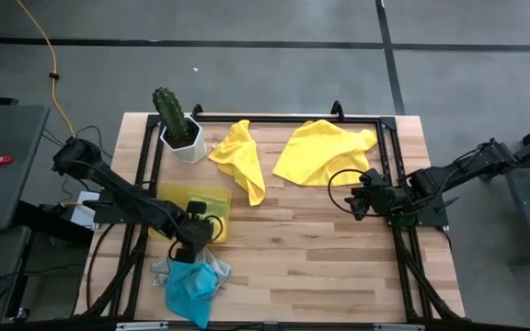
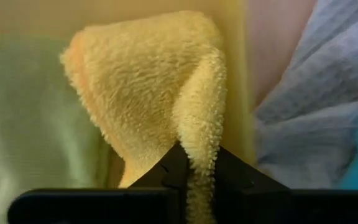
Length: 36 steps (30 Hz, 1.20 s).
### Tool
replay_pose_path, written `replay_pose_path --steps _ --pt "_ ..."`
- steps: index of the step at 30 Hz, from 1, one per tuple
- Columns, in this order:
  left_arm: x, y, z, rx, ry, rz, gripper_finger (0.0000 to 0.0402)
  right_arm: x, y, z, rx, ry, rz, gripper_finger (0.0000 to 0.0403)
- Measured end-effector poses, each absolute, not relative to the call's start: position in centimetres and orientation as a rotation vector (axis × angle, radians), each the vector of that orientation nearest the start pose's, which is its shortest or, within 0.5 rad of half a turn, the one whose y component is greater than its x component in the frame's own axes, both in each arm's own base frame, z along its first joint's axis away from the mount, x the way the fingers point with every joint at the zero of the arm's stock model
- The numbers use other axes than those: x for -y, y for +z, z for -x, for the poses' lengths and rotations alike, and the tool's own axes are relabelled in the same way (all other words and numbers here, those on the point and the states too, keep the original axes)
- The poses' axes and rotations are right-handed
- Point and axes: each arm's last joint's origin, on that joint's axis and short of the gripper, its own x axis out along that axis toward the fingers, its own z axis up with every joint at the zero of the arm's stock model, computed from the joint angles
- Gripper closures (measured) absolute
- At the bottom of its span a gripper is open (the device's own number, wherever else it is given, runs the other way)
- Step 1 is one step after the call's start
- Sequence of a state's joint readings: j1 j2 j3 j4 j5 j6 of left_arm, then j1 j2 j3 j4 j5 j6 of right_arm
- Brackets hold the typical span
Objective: Fold microfiber towels
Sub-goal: Put the bottom yellow microfiber towel into the yellow bin, then fold the right yellow microfiber towel
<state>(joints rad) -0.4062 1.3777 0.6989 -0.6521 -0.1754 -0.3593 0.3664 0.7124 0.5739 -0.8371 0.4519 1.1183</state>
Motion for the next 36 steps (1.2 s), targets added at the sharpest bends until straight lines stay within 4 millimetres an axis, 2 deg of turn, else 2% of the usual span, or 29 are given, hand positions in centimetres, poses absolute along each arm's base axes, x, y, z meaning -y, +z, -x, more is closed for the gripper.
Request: replay_pose_path --steps 5,9,13,18,23,26,32,36 --pt "8.1 15.7 -20.7 -1.305 0.053 -0.066 0.0336 -3.2 22.4 -12.0 -0.731 -0.550 -0.652 0.0224" --pt "7.5 16.2 -21.0 -1.302 0.079 -0.034 0.0303 -3.2 22.3 -11.9 -0.739 -0.549 -0.651 0.0224" --pt "6.7 17.6 -21.5 -1.296 0.096 0.003 0.0262 -3.3 22.3 -11.9 -0.743 -0.546 -0.653 0.0224" --pt "6.2 20.0 -21.6 -1.333 -0.018 0.065 0.0214 -3.3 22.4 -11.9 -0.752 -0.514 -0.653 0.0224" --pt "5.8 23.2 -21.4 -1.313 -0.110 0.128 0.0184 -3.3 22.6 -11.7 -0.753 -0.490 -0.666 0.0224" --pt "5.1 25.6 -21.3 -1.212 -0.087 0.154 0.0177 -3.3 22.8 -12.1 -0.721 -0.473 -0.701 0.0224" --pt "2.4 30.0 -22.8 -0.727 0.132 0.218 0.0180 -2.8 22.8 -13.7 -0.704 -0.449 -0.668 0.0224" --pt "0.0 30.8 -24.8 -0.542 0.222 0.235 0.0184 -1.5 21.9 -14.9 -0.764 -0.520 -0.681 0.0224"
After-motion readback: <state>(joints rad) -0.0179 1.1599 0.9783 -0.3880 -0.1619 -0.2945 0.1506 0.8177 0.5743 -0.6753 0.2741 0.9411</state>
